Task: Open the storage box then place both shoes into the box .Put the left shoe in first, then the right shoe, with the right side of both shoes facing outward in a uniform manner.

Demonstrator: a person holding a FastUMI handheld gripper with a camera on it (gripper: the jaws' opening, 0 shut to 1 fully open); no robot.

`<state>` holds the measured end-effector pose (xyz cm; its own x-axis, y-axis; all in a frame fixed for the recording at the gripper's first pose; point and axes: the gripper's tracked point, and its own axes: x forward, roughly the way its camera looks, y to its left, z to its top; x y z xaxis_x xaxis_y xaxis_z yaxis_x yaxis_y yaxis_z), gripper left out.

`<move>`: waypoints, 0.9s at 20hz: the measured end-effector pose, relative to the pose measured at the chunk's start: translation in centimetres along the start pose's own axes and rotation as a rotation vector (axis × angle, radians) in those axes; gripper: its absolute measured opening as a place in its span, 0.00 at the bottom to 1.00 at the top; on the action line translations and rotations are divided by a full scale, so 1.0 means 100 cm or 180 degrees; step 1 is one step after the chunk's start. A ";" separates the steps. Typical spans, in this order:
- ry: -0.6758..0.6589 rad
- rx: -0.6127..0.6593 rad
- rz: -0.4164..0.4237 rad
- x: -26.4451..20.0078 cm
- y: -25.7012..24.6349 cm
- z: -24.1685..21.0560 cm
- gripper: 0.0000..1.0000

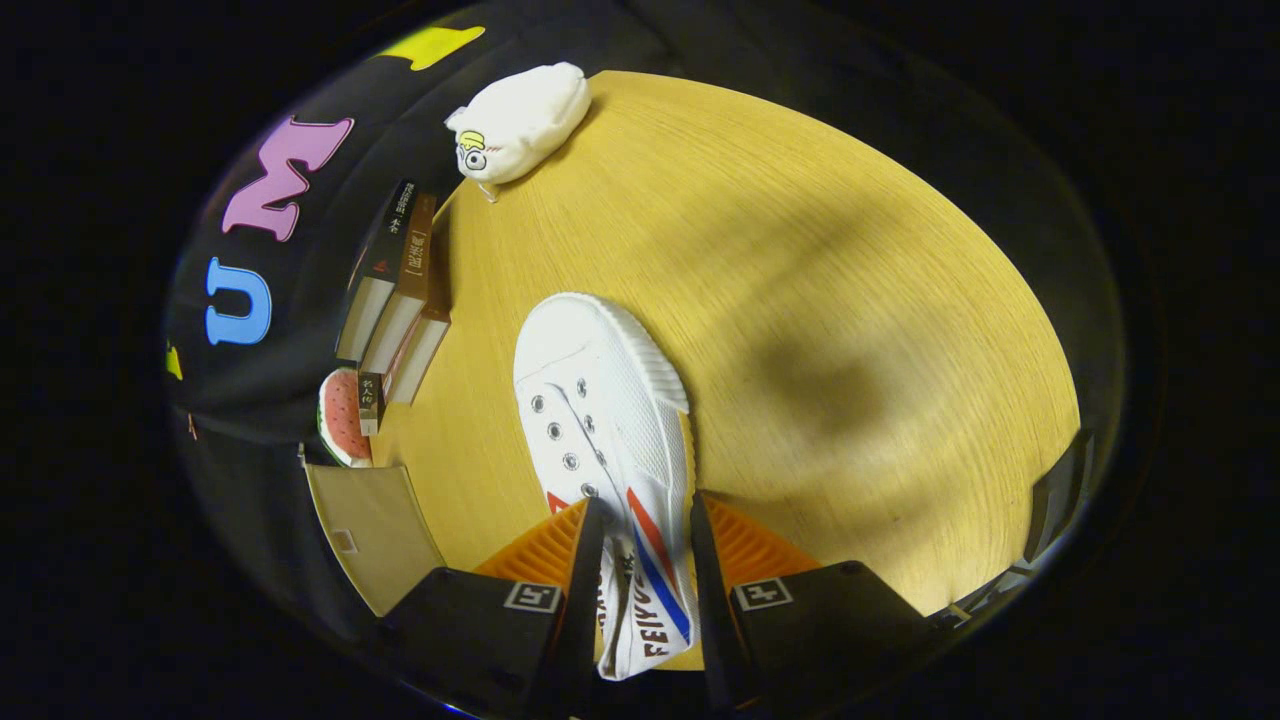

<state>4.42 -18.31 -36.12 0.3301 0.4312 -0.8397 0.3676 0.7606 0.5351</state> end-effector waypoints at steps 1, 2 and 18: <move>0.0038 0.0026 0.0041 -0.005 0.000 -0.006 0.35; 0.0056 0.0051 0.0104 -0.004 0.002 -0.008 0.29; -0.0067 0.0264 0.1078 -0.093 0.186 -0.025 0.09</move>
<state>6.01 -6.92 -18.59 0.4629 0.6417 -0.6115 0.3033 0.5335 0.7895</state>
